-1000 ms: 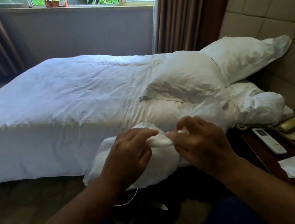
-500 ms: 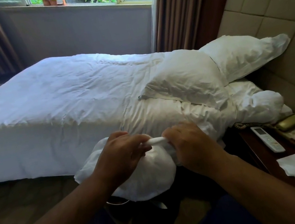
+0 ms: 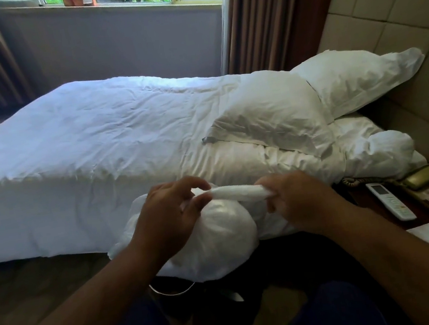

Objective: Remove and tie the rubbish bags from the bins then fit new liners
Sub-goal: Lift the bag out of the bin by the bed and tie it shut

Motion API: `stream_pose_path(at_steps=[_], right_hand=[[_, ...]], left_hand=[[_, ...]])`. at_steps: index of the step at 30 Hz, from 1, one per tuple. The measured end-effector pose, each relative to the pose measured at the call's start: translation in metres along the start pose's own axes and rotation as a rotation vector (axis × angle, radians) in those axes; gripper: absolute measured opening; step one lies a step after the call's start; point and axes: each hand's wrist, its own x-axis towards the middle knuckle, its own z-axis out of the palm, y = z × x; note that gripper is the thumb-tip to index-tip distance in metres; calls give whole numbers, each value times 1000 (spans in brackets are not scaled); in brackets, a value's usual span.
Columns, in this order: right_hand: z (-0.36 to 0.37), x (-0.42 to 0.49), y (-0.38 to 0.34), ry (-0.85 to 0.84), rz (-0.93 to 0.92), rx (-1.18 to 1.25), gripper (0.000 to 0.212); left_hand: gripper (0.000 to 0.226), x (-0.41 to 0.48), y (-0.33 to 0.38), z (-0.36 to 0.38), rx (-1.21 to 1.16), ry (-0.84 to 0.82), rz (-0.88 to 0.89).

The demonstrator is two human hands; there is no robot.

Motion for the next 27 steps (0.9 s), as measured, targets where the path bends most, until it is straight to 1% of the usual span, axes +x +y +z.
stream_pose_path(at_steps=[1, 4, 5, 7, 8, 9, 11, 12, 14, 15, 17, 20, 21, 23, 25, 26, 27], right_hand=[[-3, -1, 2, -61, 6, 130, 13], [-7, -10, -5, -181, 16, 568, 31], [-7, -13, -8, -183, 8, 645, 34], [-5, -16, -10, -118, -35, 747, 30], [-5, -16, -11, -77, -32, 836, 27], [-5, -17, -11, -58, -29, 930, 29], [-1, -18, -11, -62, -42, 1102, 43], [0, -20, -14, -60, -49, 1190, 45], [-3, -21, -22, -18, -24, 1343, 35], [-4, -20, -25, 9, 18, 1394, 32], [-3, -16, -25, 71, 127, 1383, 31], [3, -10, -21, 132, 226, 1187, 26], [5, -11, -20, 132, 230, 1092, 32], [6, -12, -21, 132, 211, 913, 58], [6, -13, -20, 121, 178, 837, 79], [5, -14, -18, 98, 161, 837, 83], [4, -15, -14, 65, 155, 850, 82]], left_hand=[[24, 2, 0, 0, -8, 9, -13], [28, 6, 0, 0, -55, 31, -64], [29, 6, -1, 1, -62, 33, -78], [30, 5, -2, 3, -73, 22, -102], [30, 4, -2, 4, -76, 7, -104], [30, 3, -2, 5, -70, -13, -92], [33, 0, 1, 8, -38, -66, -46], [33, -2, 3, 10, -38, -92, -26], [31, -5, 8, 11, -89, -149, 4], [29, -6, 10, 11, -118, -182, 18], [27, -6, 14, 11, -141, -232, 75], [30, -4, 23, 12, -65, -260, 202], [30, -3, 26, 13, -38, -255, 222], [27, -3, 28, 14, -13, -233, 227], [25, -3, 28, 14, 7, -207, 205], [25, -4, 27, 13, 20, -196, 184], [27, -4, 26, 13, 30, -189, 157]])
